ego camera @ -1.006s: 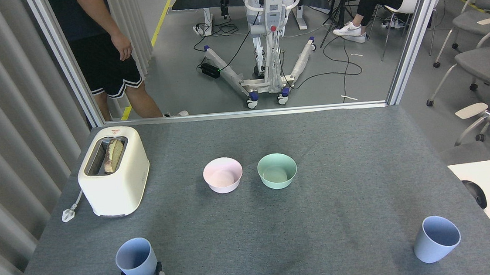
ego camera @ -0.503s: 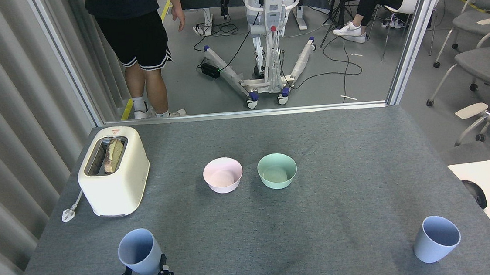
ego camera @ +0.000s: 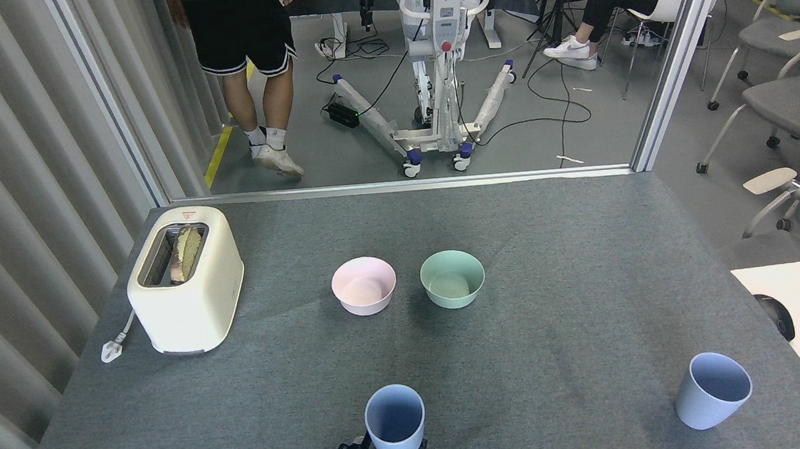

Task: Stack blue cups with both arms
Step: 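Carry the held blue cup toward the middle of the table, then set the blue cup down centrally, open the left gripper and withdraw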

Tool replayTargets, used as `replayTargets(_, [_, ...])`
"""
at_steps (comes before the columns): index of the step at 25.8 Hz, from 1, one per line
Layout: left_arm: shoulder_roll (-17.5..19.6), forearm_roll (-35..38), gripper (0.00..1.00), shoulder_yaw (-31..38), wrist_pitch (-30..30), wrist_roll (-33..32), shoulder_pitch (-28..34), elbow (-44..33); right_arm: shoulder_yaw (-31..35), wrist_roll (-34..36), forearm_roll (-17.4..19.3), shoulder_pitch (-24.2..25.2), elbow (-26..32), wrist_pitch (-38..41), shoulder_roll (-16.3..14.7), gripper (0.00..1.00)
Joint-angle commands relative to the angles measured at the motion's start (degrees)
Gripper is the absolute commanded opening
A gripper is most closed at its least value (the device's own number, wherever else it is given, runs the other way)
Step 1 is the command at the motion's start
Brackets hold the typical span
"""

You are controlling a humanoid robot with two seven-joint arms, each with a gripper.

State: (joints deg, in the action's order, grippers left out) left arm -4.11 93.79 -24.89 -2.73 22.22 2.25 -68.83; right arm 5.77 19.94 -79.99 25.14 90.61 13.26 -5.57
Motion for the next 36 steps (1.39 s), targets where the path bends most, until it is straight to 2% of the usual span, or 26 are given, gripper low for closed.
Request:
replayTargets(1, [-1.25, 0.69, 0.46, -2.97, -1.75, 0.11, -0.76, 2.21, 0.03, 0.1, 0.01, 0.0, 0.0, 0.02, 0.03, 1.0])
replayTargets(5, [-1.43, 0.78, 0.46, -4.2, -2.63, 0.19, -2.34, 5.64, -0.24, 0.1, 0.01, 0.09, -0.26, -0.07, 0.03, 1.0])
replayTargets(19, [-1.43, 0.69, 0.48, -7.27, -2.63, 0.28, -3.39, 6.17, -0.24, 0.1, 0.1, 0.09, -0.35, -0.07, 0.03, 1.0])
replayTargets(21, [-1.43, 0.69, 0.57, -7.19, -2.63, 0.28, -3.39, 5.99, -0.24, 0.1, 0.1, 0.09, -0.35, -0.07, 0.03, 1.0])
replayTargets(24, [-1.43, 0.52, 0.91, -7.19, -2.63, 0.28, -3.31, 5.91, -0.06, 0.1, 0.1, 0.09, -0.35, -0.07, 0.03, 1.0])
replayTargets(25, [-1.43, 0.52, 0.95, -7.19, -2.54, 0.37, -3.22, 5.82, -0.06, 0.1, 0.1, 0.09, -0.35, -0.07, 0.03, 1.0])
replayTargets(27, [-1.43, 0.43, 0.99, -7.27, -2.46, 0.63, -3.22, 5.91, -0.06, 0.1, 0.1, 0.09, -0.35, -0.07, 0.03, 1.0])
replayTargets(36, [-1.17, -0.01, 1.0, -7.19, -2.28, 0.72, -2.16, 5.73, -0.06, 0.1, 0.1, 0.09, -0.35, 0.02, 0.03, 1.0])
